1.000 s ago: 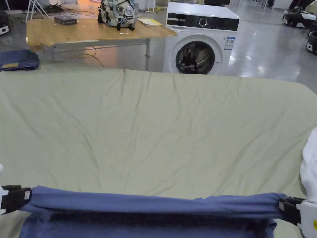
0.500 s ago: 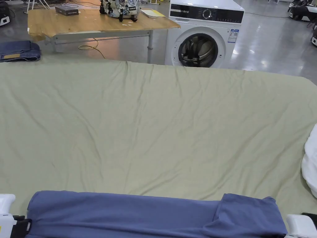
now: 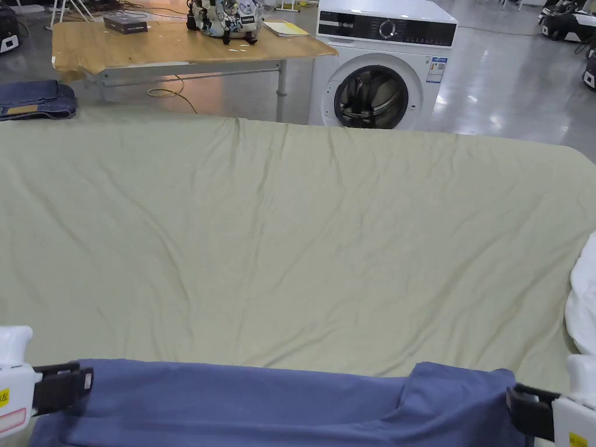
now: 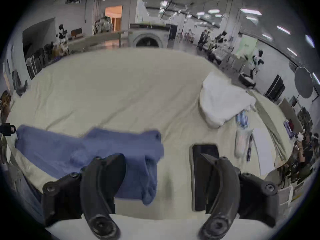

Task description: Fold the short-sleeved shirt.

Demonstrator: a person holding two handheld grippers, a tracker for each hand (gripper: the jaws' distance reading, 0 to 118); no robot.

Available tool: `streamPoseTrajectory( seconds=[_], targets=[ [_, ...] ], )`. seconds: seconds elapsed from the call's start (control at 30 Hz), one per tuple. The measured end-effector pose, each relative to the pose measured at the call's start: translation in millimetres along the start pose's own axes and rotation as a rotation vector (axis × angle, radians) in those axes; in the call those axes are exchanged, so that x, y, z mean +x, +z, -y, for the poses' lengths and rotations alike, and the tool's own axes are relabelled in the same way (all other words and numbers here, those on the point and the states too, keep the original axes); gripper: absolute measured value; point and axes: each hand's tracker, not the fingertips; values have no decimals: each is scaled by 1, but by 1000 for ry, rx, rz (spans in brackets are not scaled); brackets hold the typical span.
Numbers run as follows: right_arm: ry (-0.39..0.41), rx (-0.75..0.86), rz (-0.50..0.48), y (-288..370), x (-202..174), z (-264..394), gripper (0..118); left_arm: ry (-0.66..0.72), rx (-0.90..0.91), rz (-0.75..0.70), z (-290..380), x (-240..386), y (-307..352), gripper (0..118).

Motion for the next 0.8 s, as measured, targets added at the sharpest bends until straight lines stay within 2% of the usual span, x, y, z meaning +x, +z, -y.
streamPoseTrajectory(
  seconds=[0.13,0.33,0.37,0.47,0.5,0.53,0.6,0.67,0.7,0.73,0.8],
  targets=[
    [-28,234,11,12,-21,-17,85,-53,161,1,-21,24,9,59],
    [-63,501,-61,34,-72,-35,82,-80,430,-12,-41,63,24,58],
    [-64,534,-70,36,-80,-37,82,-89,473,-21,-43,69,26,54],
    [-62,609,-110,43,-106,-45,80,-135,585,-77,-47,87,34,19],
    [-61,613,-116,43,-113,-48,75,-142,611,-96,-48,92,37,10],
    [-63,622,-119,44,-120,-50,64,-145,620,-88,-49,95,39,7],
    [-68,644,-129,44,-130,-53,35,-147,658,-105,-51,93,35,3],
    [-68,655,-124,42,-139,-57,20,-156,666,-103,-51,96,37,0],
    [-64,659,-120,42,-142,-58,4,-160,686,-122,-50,96,37,0],
    [-64,665,-122,42,-144,-58,0,-168,701,-121,-49,95,39,0],
    [-66,693,-95,43,-148,-59,0,-165,692,-134,-49,92,40,0]
  ],
)
